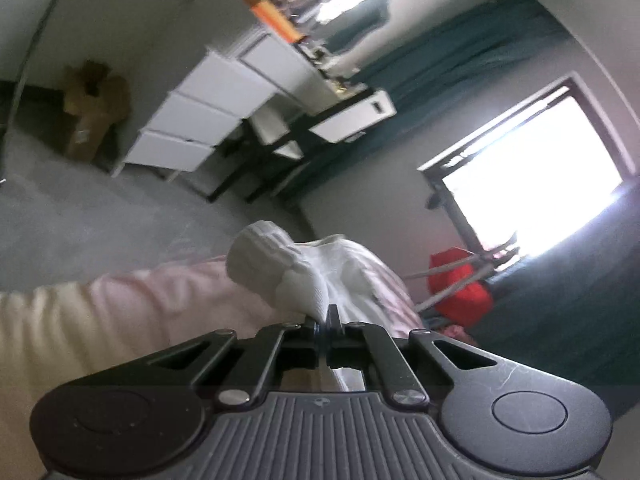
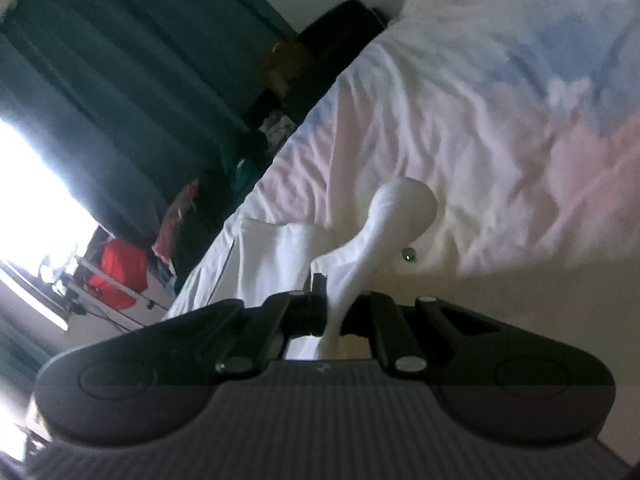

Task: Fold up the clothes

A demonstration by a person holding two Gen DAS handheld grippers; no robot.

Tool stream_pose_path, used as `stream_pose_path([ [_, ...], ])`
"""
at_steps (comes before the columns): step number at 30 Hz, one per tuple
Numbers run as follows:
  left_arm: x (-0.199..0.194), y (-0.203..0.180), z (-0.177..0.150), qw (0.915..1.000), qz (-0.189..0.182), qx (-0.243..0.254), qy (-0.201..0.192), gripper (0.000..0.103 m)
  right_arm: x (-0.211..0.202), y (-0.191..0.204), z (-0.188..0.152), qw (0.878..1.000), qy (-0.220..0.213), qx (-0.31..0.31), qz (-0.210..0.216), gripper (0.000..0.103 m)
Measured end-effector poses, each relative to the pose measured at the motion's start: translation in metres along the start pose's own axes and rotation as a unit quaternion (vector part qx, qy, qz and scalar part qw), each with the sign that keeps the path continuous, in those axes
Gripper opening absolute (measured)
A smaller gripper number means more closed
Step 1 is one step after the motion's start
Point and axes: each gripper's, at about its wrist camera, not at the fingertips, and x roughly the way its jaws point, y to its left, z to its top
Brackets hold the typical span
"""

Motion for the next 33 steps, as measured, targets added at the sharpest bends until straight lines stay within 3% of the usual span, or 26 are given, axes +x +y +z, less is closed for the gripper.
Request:
stream_pose_path([
  [3,0.019,-0.030,0.014,0.9996,-0.009,0.025,0.000,0.002,0.014,0.026,0.014,1.000,0.000,-0.020,-0.010,0.005],
  [8,0.083,-0.080,0.033,0.9978,-0.012,0.064,-0.009,0.003,0.055,0.084,0.034,0.998,-0.025,-0.064,-0.017,0.005],
  [16,0.247,-0.128,0.030,0.9912,0.007,0.132,0.007,0.003,0.205,0.161,0.027,0.989,-0.057,-0.120,-0.067,0.006],
  [19,0.308,-0.133,0.021,0.9865,0.036,0.157,0.030,0.003,0.266,0.175,0.013,0.982,-0.051,-0.150,-0.099,0.005],
  [22,0.349,-0.131,0.019,0.9848,0.064,0.150,0.060,0.003,0.309,0.182,0.001,0.977,-0.036,-0.172,-0.117,0.006],
  [26,0.370,-0.130,0.019,0.9784,0.082,0.171,0.081,0.005,0.330,0.188,-0.008,0.971,-0.029,-0.196,-0.133,0.006],
  [30,0.368,-0.124,0.015,0.9764,0.078,0.179,0.094,0.013,0.328,0.177,-0.012,0.978,-0.022,-0.174,-0.109,0.013],
  [31,0.366,-0.121,0.016,0.9769,0.072,0.176,0.098,0.020,0.327,0.173,-0.011,0.981,-0.016,-0.165,-0.097,0.014],
  [33,0.353,-0.116,0.017,0.9788,0.055,0.167,0.105,0.032,0.322,0.163,-0.007,0.987,-0.001,-0.144,-0.068,0.028],
])
